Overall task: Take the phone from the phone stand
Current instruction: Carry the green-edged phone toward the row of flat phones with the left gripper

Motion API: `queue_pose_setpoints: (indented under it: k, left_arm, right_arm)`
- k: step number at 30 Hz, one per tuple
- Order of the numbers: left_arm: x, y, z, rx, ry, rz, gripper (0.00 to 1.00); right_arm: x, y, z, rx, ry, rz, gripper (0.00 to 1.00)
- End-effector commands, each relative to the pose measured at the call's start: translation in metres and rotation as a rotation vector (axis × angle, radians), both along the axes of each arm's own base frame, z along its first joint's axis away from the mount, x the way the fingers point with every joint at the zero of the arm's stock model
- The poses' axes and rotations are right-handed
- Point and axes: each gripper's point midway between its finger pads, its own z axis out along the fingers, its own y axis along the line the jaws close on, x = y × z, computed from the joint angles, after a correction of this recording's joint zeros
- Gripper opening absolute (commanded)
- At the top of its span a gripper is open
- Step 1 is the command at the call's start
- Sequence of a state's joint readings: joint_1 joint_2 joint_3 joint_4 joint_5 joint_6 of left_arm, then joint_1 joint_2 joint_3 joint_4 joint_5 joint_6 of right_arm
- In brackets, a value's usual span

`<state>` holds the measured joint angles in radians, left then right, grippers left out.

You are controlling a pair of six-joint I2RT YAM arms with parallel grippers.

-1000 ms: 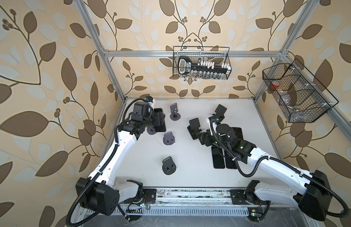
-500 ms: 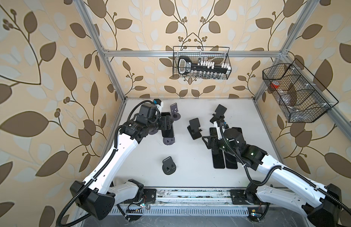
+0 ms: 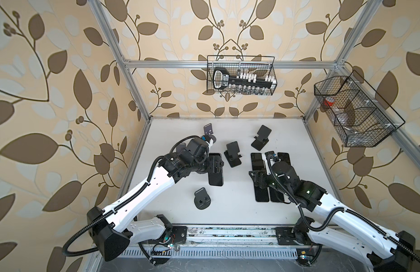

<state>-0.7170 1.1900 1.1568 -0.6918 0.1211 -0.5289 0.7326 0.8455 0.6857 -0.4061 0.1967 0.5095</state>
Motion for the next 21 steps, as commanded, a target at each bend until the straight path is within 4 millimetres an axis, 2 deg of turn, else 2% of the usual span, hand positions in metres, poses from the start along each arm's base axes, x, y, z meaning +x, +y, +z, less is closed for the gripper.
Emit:
queue_pose_setpoints:
  k: [1, 8, 12, 13, 14, 21]
  left_arm:
    - [0.006, -0.030, 0.009, -0.093, -0.018, 0.022, 0.32]
    - [-0.002, -0.077, -0.028, -0.104, 0.066, -0.038, 0.32]
    - [-0.007, -0.097, -0.047, -0.114, 0.110, -0.058, 0.32]
    - [-0.008, -0.102, -0.047, -0.120, 0.111, -0.061, 0.32]
    - [-0.007, -0.106, -0.061, -0.098, 0.132, -0.060, 0.32]
    - [-0.006, -0.119, -0.106, -0.056, 0.233, -0.005, 0.31]
  right_arm:
    - [-0.002, -0.021, -0.004, -0.035, -0.014, -0.078, 0.76]
    - [-0.002, -0.046, 0.005, -0.047, -0.084, -0.178, 0.75]
    - [-0.001, -0.051, 0.005, -0.055, -0.097, -0.197, 0.74]
    - [-0.001, -0.051, 0.003, -0.058, -0.093, -0.195, 0.74]
    - [-0.001, -0.050, 0.001, -0.062, -0.089, -0.194, 0.74]
    - [-0.003, -0.050, -0.007, -0.070, -0.075, -0.190, 0.74]
